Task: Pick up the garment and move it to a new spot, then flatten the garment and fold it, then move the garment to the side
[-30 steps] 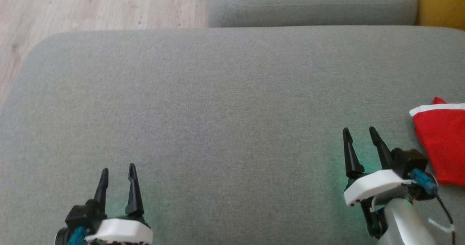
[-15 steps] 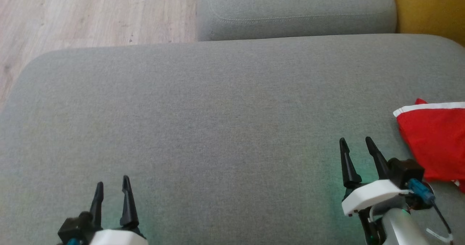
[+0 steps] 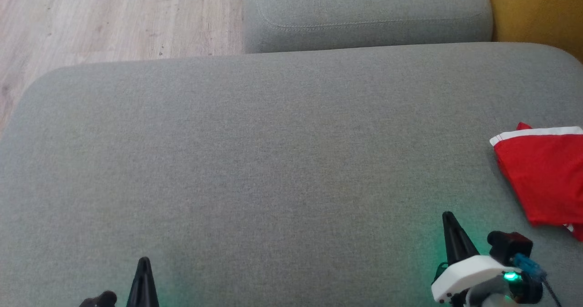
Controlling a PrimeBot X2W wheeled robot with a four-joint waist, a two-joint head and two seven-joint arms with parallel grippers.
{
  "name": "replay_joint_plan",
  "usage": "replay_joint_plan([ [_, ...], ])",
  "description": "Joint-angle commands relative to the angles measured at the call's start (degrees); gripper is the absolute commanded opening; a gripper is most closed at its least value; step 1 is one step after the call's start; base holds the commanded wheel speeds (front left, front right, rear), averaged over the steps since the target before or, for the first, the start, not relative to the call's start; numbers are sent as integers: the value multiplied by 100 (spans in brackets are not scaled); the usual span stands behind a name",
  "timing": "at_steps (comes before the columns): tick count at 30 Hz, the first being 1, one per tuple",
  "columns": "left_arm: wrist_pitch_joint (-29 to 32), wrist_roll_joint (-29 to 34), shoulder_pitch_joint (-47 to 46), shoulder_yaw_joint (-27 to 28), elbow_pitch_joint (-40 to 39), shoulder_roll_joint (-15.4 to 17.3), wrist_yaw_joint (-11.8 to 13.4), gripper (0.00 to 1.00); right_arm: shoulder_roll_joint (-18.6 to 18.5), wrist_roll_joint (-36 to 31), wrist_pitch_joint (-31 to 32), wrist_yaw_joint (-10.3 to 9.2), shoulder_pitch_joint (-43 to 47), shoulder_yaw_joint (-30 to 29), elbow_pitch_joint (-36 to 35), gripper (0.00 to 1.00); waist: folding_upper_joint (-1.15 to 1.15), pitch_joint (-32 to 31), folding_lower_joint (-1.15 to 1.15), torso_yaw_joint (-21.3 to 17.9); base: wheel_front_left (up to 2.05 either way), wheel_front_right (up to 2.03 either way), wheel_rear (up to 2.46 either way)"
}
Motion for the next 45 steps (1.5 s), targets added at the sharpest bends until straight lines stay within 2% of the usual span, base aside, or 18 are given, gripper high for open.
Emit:
replay_joint_plan([
  [1,15,-107,-196,67,-198,11,-25,0,-12,139,48,1,-263,-53,-225,0,0,1,0,-1,0,0,0],
  [45,731,-2631,-489,346,-664,23,-161,0,-19,2979,745,8,-233,-376,-947,0,0,15,0,-44,0,0,0],
])
